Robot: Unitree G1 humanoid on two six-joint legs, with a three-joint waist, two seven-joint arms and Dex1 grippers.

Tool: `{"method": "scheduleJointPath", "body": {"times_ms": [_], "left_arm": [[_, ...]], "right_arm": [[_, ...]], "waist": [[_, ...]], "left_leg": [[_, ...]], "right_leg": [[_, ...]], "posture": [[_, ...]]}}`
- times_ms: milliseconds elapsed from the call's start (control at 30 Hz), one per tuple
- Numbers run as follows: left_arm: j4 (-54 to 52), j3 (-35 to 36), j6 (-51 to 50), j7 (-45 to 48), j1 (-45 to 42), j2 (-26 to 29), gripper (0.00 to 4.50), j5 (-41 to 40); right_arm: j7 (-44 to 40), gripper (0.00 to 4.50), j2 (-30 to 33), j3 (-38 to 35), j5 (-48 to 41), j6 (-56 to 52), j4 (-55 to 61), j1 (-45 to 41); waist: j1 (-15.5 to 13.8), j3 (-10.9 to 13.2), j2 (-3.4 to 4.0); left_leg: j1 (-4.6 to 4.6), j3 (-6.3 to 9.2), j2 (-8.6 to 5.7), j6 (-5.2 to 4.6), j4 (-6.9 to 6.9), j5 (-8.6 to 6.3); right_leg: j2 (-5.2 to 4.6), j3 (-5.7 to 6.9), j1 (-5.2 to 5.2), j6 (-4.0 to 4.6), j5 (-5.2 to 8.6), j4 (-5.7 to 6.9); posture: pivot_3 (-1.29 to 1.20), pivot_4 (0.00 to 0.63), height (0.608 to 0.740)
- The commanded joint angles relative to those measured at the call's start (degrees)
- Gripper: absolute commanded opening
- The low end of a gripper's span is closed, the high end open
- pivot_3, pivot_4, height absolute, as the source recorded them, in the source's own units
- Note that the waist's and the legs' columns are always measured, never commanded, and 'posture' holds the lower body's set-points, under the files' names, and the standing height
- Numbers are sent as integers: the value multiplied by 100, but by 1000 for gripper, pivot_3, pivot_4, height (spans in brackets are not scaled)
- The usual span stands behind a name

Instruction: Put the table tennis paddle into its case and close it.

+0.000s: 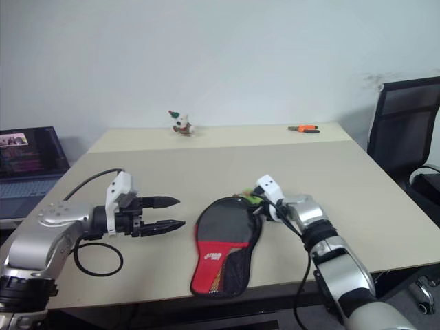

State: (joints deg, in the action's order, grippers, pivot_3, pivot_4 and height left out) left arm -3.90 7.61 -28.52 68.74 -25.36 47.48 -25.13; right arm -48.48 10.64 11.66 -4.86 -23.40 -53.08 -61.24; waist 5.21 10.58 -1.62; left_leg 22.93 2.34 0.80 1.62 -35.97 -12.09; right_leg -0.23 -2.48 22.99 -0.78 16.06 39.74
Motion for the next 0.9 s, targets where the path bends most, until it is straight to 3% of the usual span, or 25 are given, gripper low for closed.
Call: {"method": "scheduleJointPath", "body": {"times_ms": [33, 433, 533, 633, 900], "left_arm": [[-224, 39, -31, -87, -46, 67, 3665, -105], [-175, -201, -6, -181, -232, -17, 3665, -58], [-141, -267, 10, -198, -300, -41, 3665, -55], [-107, -295, 34, -197, -336, -52, 3665, -46], [29, -487, 223, -261, -322, -172, 3665, 127]], "right_arm": [[-165, 25, -123, -21, 134, 408, -217, -341], [-129, 25, -153, -199, 299, 428, -477, -498], [-109, 643, -107, -269, 266, 199, -192, -431], [-145, 1702, -34, -303, 206, -151, 423, -223], [-132, 4374, 637, -448, -184, -1754, 3681, 994]], "waist": [[-31, 0, 0], [-46, 1, 0], [-47, 1, 0], [-45, 2, 1], [-95, 2, 1]], "left_leg": [[12, -3, -4, 0, 0, 0], [17, -1, -6, 4, 1, -2], [17, -2, -7, 4, 1, -2], [17, -1, -6, 4, 2, -2], [30, 11, -8, 4, -1, -2]], "right_leg": [[-4, 1, 18, 1, -1, 10], [-7, 6, 20, 1, 0, 3], [-8, 6, 20, 1, 0, 4], [-8, 7, 21, 1, 0, 4], [-10, 7, 22, 1, 1, -3]], "posture": [[0, 150, 740], [0, 150, 740], [0, 150, 740], [0, 150, 740], [0, 150, 740]]}}
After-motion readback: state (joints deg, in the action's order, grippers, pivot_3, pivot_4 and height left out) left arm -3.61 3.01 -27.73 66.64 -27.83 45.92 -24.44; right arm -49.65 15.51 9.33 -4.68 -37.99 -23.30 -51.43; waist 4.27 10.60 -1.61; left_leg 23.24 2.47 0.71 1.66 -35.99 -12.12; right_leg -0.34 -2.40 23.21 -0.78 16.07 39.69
